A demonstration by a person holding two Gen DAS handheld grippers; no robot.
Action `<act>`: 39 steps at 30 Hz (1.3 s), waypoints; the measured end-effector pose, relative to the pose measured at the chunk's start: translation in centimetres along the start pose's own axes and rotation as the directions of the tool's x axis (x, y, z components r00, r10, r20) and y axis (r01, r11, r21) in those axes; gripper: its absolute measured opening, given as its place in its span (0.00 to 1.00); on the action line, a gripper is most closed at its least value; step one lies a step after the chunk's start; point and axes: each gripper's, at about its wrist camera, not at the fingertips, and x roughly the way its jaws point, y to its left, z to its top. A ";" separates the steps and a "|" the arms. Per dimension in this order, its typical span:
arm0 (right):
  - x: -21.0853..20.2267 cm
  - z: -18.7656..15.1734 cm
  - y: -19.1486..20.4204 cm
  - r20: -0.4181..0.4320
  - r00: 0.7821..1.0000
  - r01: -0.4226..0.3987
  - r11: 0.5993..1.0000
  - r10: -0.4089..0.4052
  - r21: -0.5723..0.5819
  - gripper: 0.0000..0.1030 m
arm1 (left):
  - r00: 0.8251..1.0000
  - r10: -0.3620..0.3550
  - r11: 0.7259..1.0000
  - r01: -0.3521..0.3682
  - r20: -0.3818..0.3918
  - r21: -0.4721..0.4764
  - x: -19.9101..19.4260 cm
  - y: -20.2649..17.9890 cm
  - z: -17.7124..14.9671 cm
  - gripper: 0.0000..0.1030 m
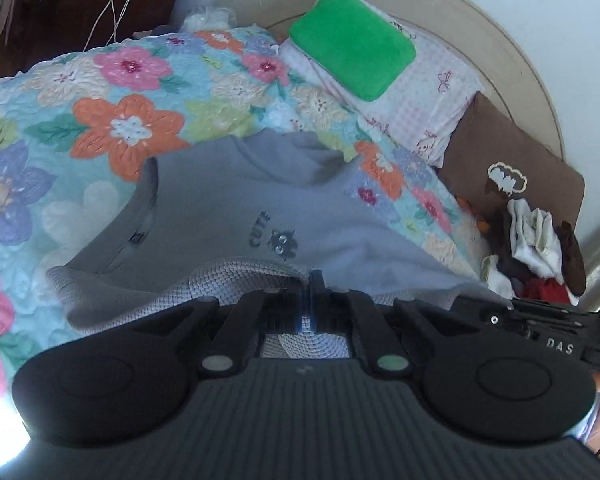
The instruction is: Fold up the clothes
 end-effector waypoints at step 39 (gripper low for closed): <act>-12.6 -16.9 -21.6 -0.152 0.899 0.435 0.881 -0.411 0.186 0.55 | 0.994 0.017 0.976 0.007 -0.108 0.219 11.6 -3.8 -0.4 0.24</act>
